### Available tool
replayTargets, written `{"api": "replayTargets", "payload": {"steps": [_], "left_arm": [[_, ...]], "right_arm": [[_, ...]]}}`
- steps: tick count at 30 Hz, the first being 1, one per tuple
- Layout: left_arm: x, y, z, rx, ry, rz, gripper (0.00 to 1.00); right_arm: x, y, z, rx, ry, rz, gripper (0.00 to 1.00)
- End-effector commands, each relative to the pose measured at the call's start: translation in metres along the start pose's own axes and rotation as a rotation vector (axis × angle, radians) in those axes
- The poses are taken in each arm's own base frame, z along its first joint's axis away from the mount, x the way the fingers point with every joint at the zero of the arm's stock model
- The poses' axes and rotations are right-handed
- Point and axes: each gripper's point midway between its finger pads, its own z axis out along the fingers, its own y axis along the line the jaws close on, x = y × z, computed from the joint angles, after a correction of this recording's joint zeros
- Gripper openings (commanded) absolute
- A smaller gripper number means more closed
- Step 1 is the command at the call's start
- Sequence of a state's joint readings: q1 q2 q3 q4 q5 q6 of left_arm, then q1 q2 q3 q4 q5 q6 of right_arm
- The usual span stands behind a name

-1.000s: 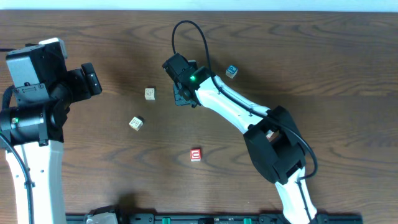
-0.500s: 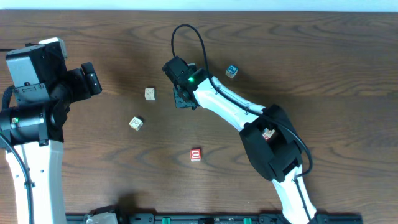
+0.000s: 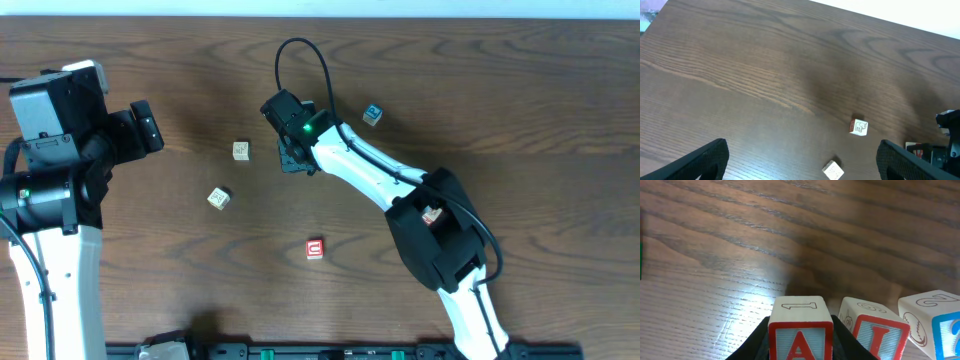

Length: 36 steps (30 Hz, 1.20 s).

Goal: Spell out Ai2
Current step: 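Open the right gripper to release the 'A' block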

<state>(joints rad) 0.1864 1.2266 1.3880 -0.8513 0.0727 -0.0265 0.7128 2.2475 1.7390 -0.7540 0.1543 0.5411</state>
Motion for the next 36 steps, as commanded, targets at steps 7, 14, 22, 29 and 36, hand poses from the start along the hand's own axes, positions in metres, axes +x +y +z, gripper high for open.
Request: {"api": "replayTargets", "payload": {"steps": [7,14,22,29,36], "left_arm": [[-0.006,-0.001,-0.005,0.007,-0.021,-0.006,0.95],[-0.006,-0.001,-0.005,0.007,-0.021,-0.006,0.95],[-0.006,-0.001,-0.005,0.007,-0.022,-0.006,0.95],[-0.006,-0.001,-0.005,0.007,-0.022,-0.006,0.95],[-0.006,-0.001,-0.005,0.007,-0.021,-0.006,0.95]], "right_arm": [[-0.003,-0.001,0.003,0.018,-0.012,-0.006,0.32],[-0.003,-0.001,0.003,0.018,-0.012,-0.005,0.37],[-0.004,-0.003,0.003,0.028,-0.02,-0.005,0.38],[-0.012,-0.003,0.002,0.036,-0.054,-0.004,0.4],[-0.022,0.003,0.002,0.014,-0.094,-0.029,0.43]]}}
